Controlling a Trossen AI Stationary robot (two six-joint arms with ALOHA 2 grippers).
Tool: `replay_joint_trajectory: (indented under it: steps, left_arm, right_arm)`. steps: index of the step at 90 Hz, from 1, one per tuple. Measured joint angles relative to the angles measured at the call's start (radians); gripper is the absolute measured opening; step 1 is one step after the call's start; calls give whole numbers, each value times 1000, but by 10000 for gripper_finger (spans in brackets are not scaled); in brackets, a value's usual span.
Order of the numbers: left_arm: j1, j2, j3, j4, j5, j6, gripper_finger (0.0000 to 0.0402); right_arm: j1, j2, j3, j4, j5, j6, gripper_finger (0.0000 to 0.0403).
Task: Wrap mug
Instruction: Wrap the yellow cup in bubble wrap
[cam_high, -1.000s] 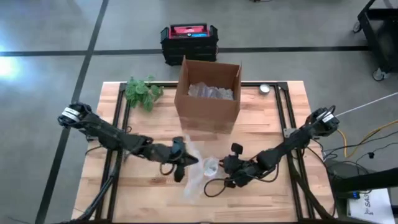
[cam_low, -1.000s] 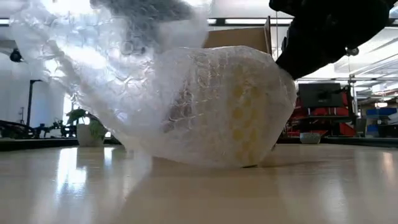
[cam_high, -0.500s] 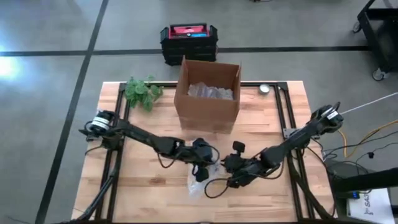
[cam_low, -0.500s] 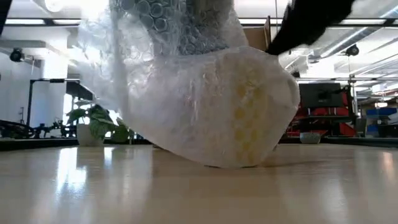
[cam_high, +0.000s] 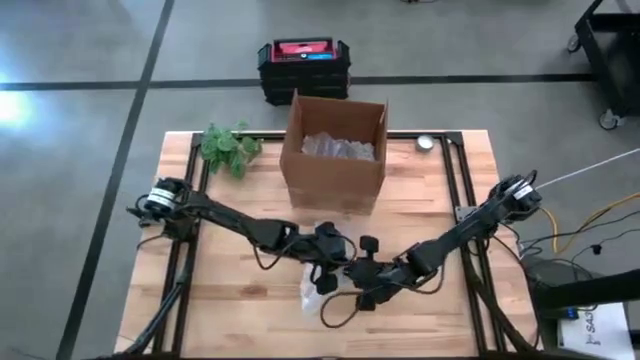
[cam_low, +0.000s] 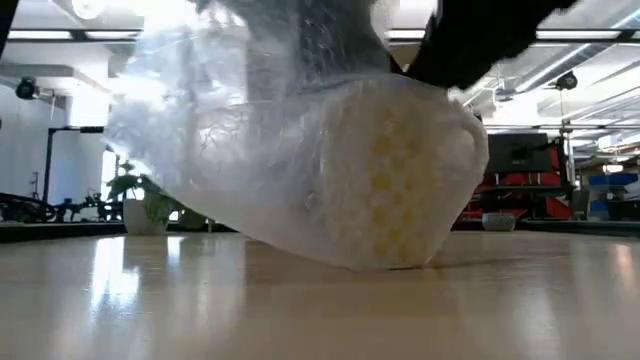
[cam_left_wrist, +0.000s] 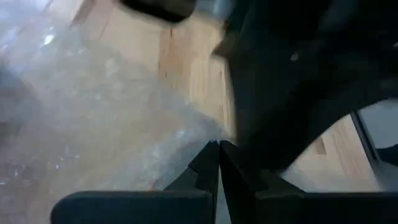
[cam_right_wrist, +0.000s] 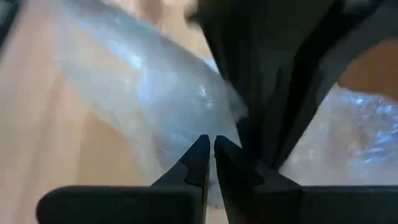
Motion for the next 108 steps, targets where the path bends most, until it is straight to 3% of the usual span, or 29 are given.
replay_joint_trajectory:
  steps: [11,30,40,54,65,75,88,99,108]
  left_arm:
    - [0,-12,31,-33,0,23,26]
    - [0,-60,123,-204,-6,83,105]
    - [-20,-128,125,-287,-112,130,134]
    - [-54,-247,47,-493,-153,53,150]
    - [-101,-326,-122,-562,-151,-78,145]
    - [-163,-351,-320,-393,-105,-140,132]
    - [-191,-298,-498,114,-69,-159,109]
    - [-167,-244,-526,416,-69,-84,91]
    - [-142,-217,-469,462,-66,-13,77]
  right_arm:
    - [-9,24,3,15,-14,2,13]
    - [-9,21,2,22,-24,1,13]
    - [-9,20,1,22,-28,-10,13]
    - [-9,20,1,20,-30,-10,13]
    - [-9,20,1,22,-32,-17,13]
    - [-9,20,0,24,-31,-26,13]
    - [-13,20,0,26,-31,-36,13]
    - [-18,20,0,37,-30,-38,13]
    - [-20,21,-1,49,-30,-45,13]
